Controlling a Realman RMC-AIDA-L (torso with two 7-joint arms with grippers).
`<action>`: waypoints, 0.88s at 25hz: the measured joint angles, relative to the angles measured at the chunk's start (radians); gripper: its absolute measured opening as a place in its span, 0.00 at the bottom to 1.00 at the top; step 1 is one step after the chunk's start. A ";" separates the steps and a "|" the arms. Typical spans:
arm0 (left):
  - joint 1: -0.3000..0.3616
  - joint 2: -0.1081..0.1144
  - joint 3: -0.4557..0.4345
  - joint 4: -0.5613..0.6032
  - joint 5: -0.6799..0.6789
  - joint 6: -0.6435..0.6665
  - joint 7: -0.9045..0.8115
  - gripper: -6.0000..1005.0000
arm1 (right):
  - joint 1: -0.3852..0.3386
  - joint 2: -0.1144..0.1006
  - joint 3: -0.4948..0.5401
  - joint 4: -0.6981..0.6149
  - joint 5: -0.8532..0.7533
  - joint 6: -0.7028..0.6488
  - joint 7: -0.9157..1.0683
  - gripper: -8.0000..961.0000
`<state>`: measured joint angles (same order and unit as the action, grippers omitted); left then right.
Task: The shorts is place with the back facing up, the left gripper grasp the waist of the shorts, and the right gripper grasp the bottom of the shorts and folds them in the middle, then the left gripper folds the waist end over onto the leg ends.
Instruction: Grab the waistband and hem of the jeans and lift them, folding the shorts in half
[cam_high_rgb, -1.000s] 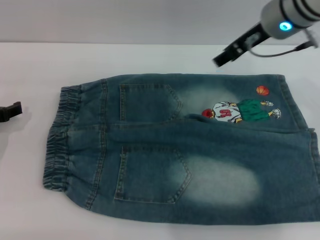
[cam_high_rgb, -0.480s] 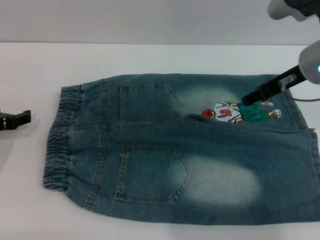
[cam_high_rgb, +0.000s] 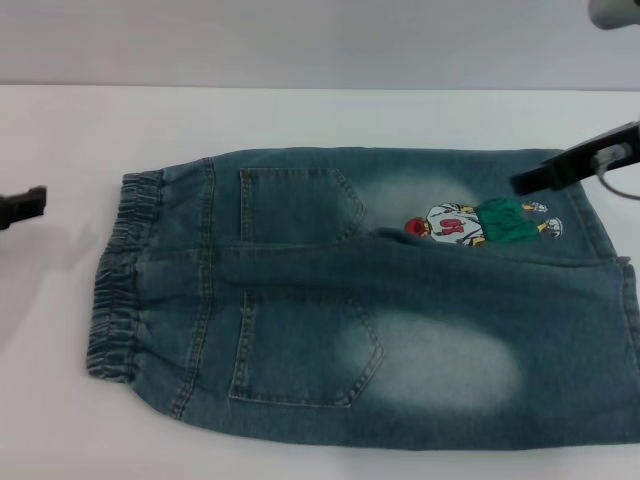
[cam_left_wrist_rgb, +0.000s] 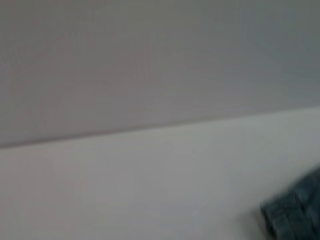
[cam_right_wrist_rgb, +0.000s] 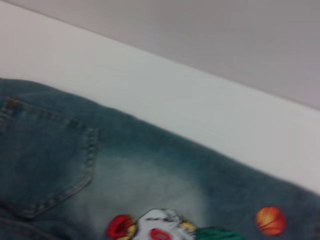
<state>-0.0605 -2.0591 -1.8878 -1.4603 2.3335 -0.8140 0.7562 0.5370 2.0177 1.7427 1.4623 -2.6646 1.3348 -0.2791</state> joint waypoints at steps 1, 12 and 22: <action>0.006 0.000 0.002 -0.031 0.038 -0.033 -0.031 0.86 | -0.015 0.008 -0.003 0.032 -0.028 0.000 0.002 0.74; 0.077 -0.002 0.099 -0.334 0.226 -0.292 -0.248 0.86 | -0.148 0.049 -0.143 0.305 -0.252 0.073 0.103 0.74; 0.121 -0.003 0.139 -0.445 0.257 -0.390 -0.349 0.86 | -0.260 0.054 -0.144 0.395 -0.231 0.136 0.153 0.74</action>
<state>0.0603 -2.0617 -1.7485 -1.9055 2.5904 -1.2044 0.4067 0.2766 2.0714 1.5984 1.8576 -2.8954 1.4707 -0.1257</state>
